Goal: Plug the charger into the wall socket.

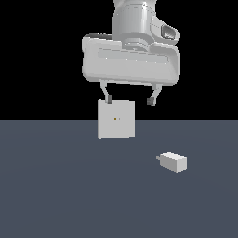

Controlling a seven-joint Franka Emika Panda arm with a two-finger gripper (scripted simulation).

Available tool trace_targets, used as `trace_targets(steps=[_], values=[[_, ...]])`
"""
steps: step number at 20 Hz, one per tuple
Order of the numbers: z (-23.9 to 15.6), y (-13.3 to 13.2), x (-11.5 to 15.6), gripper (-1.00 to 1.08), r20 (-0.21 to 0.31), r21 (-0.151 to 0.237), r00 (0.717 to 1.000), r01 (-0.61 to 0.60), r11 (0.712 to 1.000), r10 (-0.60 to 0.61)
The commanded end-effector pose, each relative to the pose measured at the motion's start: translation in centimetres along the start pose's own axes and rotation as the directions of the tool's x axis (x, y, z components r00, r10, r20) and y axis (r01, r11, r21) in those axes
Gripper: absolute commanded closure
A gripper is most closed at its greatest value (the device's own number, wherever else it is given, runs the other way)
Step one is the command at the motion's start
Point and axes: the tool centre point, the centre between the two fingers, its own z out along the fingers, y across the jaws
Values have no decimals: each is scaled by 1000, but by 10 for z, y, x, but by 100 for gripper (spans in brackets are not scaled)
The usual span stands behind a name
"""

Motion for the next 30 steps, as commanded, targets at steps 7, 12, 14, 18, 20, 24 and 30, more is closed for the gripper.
trace_targets(steps=[7,12,14,18,20,24,30], values=[[16,21,-15,-92,-87,9,992,91,996,-90],[24,32,-20,-92,-130,11,983,136,991,-133],[28,36,-22,-92,-146,12,978,153,988,-149],[34,44,-25,-92,-177,13,968,185,983,-180],[37,47,-27,-92,-192,14,962,200,980,-194],[44,55,-29,-92,-223,14,949,232,973,-223],[54,66,-31,-92,-270,14,925,281,960,-267]])
